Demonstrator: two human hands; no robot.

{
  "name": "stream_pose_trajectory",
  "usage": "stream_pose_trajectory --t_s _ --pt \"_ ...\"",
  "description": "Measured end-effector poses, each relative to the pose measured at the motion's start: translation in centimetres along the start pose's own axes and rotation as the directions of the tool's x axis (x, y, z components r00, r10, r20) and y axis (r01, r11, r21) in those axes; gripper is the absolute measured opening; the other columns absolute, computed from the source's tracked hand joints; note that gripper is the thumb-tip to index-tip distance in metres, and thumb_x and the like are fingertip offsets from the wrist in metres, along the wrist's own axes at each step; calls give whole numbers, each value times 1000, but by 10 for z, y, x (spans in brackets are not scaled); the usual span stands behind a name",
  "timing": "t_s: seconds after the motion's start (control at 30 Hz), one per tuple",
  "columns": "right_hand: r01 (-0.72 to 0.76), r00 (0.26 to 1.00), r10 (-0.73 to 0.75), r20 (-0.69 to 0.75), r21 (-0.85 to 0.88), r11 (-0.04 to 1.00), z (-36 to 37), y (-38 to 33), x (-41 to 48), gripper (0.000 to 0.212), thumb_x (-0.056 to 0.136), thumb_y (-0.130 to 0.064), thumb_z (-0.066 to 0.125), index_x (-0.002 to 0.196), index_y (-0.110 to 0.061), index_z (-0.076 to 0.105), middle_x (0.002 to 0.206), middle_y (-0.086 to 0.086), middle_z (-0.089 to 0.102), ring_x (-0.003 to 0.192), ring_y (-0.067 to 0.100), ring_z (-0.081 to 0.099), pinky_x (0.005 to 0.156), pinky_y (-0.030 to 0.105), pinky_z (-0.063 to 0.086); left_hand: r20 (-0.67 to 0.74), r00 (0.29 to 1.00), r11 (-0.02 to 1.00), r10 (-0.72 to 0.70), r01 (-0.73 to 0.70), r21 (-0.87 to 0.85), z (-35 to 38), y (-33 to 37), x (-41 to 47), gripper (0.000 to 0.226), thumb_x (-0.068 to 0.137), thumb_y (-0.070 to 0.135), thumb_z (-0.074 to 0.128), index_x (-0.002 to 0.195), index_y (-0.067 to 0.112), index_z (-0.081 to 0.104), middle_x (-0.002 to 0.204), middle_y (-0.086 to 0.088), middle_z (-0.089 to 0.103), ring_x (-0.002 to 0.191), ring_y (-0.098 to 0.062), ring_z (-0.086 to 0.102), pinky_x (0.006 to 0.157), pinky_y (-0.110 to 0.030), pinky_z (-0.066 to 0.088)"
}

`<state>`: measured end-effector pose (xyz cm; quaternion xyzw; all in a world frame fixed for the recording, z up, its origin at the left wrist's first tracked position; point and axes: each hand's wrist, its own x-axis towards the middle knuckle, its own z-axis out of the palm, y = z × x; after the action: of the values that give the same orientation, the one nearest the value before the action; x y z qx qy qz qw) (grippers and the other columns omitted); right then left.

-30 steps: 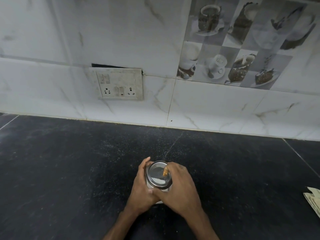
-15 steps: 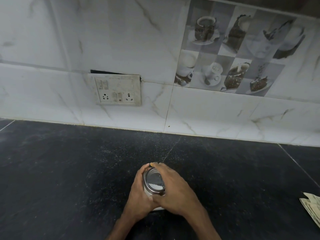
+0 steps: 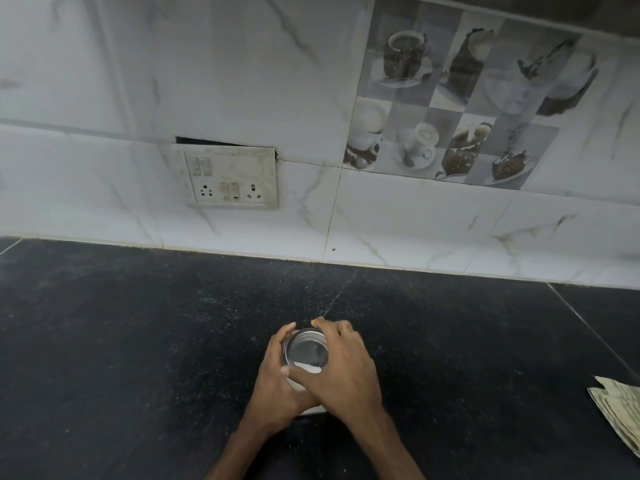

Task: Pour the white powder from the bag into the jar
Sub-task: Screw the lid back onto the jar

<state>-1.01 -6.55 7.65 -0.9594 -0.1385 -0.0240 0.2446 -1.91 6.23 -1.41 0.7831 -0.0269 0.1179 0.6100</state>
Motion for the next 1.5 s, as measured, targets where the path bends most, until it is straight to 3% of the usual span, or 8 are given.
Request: stream_pose_trajectory --t_s 0.23,0.43,0.57,0.77,0.97,1.17,1.33,1.5 --pt "94 992 -96 85 29 995 0 1 -3 86 76 -42 70 152 -40 28 156 -12 35 144 13 33 112 29 33 3 999 998 -44 44 -41 -1 2 0 118 44 65 90 144 30 36 140 14 53 128 -6 55 104 -26 45" --pt "-26 998 30 55 -61 998 0 -4 1 100 68 -69 72 151 -36 27 141 -6 38 129 15 40 105 33 44 10 998 998 -62 62 -10 -3 4 -1 112 51 50 93 144 27 35 137 7 56 124 -8 58 105 -35 49" --pt "28 998 -28 50 6 1000 -4 -4 -2 87 74 -38 71 150 -40 29 153 -13 42 139 14 40 107 32 40 -3 998 998 -58 58 -27 -2 8 -1 113 49 38 95 143 21 37 138 6 55 125 -8 57 106 -34 48" --pt "-86 996 82 -37 -105 991 0 -12 -2 84 74 -72 66 142 -33 38 134 -7 49 122 15 46 96 32 47 14 999 998 -47 48 -35 -3 11 -3 104 53 40 90 142 25 36 134 9 55 122 -2 57 98 -16 47" --pt "28 999 -28 19 9 1000 -6 -6 -2 77 79 -45 73 148 -36 38 151 -13 45 137 13 43 108 29 38 7 999 997 -51 51 -52 -3 9 -2 107 51 34 94 141 21 39 136 9 56 123 -3 57 98 -15 45" --pt "-70 997 70 19 -5 998 -7 -7 0 94 70 -71 71 149 -34 34 146 -8 45 134 15 42 103 35 43 19 999 999 -38 38 -19 -3 8 -3 109 50 36 94 142 25 37 135 11 54 124 -2 55 97 -14 45" --pt "48 995 -43 86 -62 997 -7 -10 -1 86 78 -40 77 151 -35 32 150 -10 45 137 14 43 107 32 40 12 999 998 -46 47 -36 -3 8 -2 107 51 35 95 141 23 39 136 12 55 124 -2 56 98 -13 44" --pt "-64 994 68 80 -49 997 -4 -10 1 95 75 -62 73 153 -32 27 147 -1 39 136 19 37 105 35 43 19 999 999 -36 36 -2 -3 11 -3 108 53 39 91 143 20 36 136 8 53 123 1 54 99 -13 43"
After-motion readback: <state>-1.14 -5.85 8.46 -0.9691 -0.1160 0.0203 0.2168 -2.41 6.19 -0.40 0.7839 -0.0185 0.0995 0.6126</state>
